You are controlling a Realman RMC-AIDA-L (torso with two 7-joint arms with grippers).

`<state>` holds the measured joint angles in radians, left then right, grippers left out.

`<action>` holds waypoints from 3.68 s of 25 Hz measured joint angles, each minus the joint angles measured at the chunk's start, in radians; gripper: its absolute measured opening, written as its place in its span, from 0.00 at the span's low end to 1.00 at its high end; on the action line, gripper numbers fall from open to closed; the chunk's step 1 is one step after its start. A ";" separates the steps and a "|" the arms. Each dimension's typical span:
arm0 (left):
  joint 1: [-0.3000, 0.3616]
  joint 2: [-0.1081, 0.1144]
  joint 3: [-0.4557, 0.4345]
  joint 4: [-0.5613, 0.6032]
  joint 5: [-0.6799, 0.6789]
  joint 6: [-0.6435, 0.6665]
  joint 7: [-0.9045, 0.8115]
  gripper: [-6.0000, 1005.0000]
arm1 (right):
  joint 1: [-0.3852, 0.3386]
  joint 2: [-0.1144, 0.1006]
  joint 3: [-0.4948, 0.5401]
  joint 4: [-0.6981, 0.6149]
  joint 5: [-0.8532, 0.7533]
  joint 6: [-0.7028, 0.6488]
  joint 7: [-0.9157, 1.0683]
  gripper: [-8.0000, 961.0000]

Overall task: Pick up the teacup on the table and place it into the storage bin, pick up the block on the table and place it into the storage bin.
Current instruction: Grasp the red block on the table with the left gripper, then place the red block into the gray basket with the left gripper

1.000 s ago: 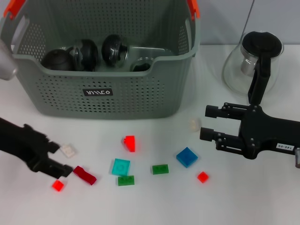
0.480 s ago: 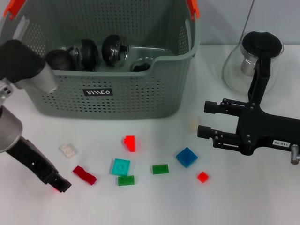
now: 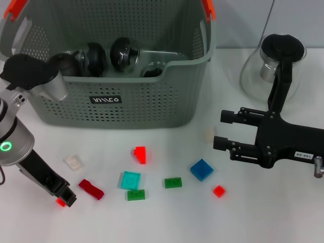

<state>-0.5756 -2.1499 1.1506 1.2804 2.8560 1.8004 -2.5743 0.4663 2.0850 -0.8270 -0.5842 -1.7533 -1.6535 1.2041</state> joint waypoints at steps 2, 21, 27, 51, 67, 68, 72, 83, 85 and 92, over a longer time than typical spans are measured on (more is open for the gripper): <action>-0.001 0.002 0.000 -0.025 0.000 -0.015 -0.019 0.55 | 0.000 0.000 0.000 0.000 0.000 0.000 0.000 0.75; -0.003 0.016 0.024 -0.061 0.002 -0.061 -0.090 0.41 | -0.009 -0.001 0.000 -0.001 0.000 -0.014 0.000 0.75; -0.004 0.024 0.024 -0.103 0.002 -0.090 -0.094 0.41 | -0.009 -0.002 0.000 -0.001 0.000 -0.015 0.000 0.75; -0.015 0.032 0.044 -0.169 0.002 -0.130 -0.094 0.34 | -0.014 -0.002 0.000 0.000 0.000 -0.019 0.000 0.75; -0.018 0.027 0.052 -0.170 0.002 -0.133 -0.095 0.28 | -0.018 -0.002 0.000 0.000 0.000 -0.019 0.000 0.75; -0.018 0.027 0.052 -0.170 0.002 -0.135 -0.095 0.28 | -0.018 -0.002 0.000 0.000 0.000 -0.019 0.000 0.75; -0.019 0.025 0.054 -0.179 0.002 -0.138 -0.095 0.26 | -0.018 -0.002 0.000 0.000 -0.005 -0.019 0.003 0.75; -0.025 0.025 0.068 -0.171 0.002 -0.133 -0.098 0.20 | -0.018 -0.002 0.002 0.000 -0.011 -0.029 0.003 0.75; -0.025 0.025 0.067 -0.158 0.002 -0.121 -0.097 0.19 | -0.018 -0.002 0.002 -0.001 -0.011 -0.030 0.004 0.75; -0.026 0.036 -0.097 -0.056 -0.048 -0.008 0.026 0.17 | -0.018 -0.002 0.005 -0.005 -0.011 -0.032 0.007 0.75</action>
<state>-0.6016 -2.1141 1.0533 1.2243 2.8077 1.7920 -2.5486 0.4483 2.0832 -0.8221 -0.5891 -1.7642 -1.6852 1.2112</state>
